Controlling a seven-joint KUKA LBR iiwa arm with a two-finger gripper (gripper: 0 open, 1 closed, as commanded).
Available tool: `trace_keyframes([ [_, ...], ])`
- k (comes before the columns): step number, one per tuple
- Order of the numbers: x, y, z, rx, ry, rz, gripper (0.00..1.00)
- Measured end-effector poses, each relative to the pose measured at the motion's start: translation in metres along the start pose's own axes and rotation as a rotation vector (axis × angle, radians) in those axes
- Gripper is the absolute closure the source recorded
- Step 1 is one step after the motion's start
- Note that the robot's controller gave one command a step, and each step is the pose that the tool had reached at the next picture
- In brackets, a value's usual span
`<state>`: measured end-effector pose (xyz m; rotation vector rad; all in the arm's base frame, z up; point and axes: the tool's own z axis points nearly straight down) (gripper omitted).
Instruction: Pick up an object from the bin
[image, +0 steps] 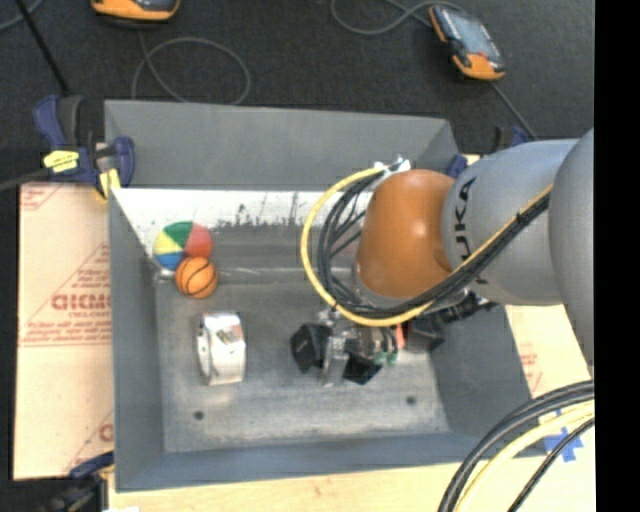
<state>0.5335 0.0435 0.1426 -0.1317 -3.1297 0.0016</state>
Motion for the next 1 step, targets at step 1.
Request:
trace_keyframes([
  [1, -0.0010, 0.0001, -0.0201, -0.001, -0.006, -0.001, 1.00],
])
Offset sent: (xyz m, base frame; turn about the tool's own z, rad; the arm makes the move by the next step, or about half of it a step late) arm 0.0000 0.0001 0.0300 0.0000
